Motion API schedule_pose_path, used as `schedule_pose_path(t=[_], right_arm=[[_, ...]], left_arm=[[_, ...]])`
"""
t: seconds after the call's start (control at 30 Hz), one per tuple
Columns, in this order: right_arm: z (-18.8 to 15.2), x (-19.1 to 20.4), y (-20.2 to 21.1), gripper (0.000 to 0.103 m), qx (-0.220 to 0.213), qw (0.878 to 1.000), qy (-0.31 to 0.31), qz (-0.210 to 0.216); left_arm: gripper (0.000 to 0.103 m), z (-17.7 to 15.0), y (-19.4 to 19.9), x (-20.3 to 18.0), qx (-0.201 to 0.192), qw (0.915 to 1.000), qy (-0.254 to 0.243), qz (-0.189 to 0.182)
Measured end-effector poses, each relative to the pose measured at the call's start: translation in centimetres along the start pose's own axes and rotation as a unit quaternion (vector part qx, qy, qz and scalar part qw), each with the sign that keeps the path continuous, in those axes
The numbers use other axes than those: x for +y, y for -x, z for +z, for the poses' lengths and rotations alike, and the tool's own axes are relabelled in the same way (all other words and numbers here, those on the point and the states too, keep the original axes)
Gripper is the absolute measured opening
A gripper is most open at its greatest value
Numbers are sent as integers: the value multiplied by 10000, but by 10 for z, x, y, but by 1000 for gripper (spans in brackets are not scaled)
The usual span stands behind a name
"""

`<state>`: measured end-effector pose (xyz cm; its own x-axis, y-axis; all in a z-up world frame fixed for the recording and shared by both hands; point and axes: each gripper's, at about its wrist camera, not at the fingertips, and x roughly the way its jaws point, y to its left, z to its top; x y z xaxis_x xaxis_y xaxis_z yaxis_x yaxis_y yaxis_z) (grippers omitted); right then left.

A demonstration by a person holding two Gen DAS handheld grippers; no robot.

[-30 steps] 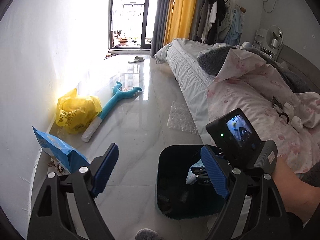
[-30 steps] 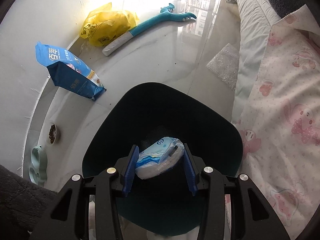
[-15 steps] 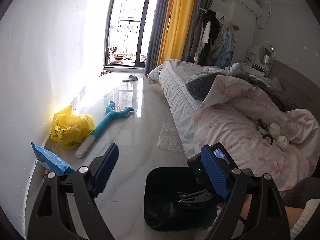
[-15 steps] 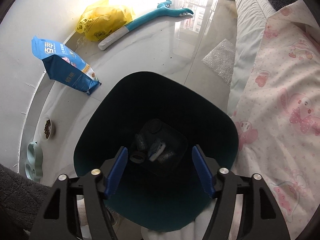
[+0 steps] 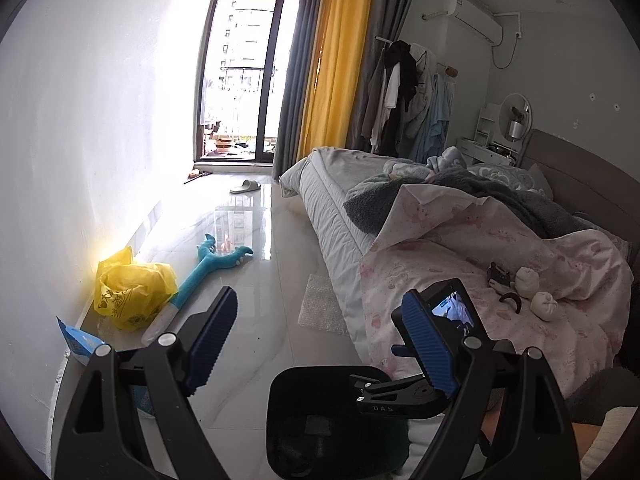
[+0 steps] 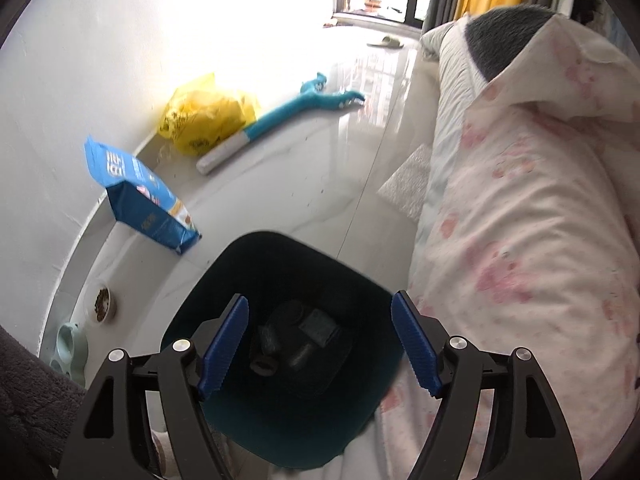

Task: Collect trash
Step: 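Move both tools back toward the remaining items on the bed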

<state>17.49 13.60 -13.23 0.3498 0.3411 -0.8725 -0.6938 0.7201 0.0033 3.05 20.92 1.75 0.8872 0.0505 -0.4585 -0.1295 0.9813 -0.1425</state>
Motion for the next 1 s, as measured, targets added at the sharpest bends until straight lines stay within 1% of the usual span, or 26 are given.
schedule_pose_path(t=[0.17,0.23,0.3,0.43,0.6,0.8,1.0], right_arm=[[3,-21,27,76,-393,9991,-126,-103],[3,-30,38,76,-540,9983,-171,-158],[1,-38,49,76,-672,9973,-203,-219],[-5,-58,68,77,-915,9948,-313,-323],[-16,-86,91,79,-1125,9915,-471,-459],[-29,-114,111,79,-1343,9871,-695,-534],[-43,-137,128,79,-1472,9841,-789,-610]], left_arm=[[87,7,-3,-21,-43,9999,-47,-156],[88,8,-6,-30,-31,9997,-57,-234],[92,10,-8,-37,-28,9995,-83,-305],[92,13,-13,-56,-45,9990,-131,-426],[92,14,-21,-79,-18,9979,-206,-615],[92,12,-35,-105,56,9967,-297,-751],[92,8,-49,-119,181,9964,-329,-756]])
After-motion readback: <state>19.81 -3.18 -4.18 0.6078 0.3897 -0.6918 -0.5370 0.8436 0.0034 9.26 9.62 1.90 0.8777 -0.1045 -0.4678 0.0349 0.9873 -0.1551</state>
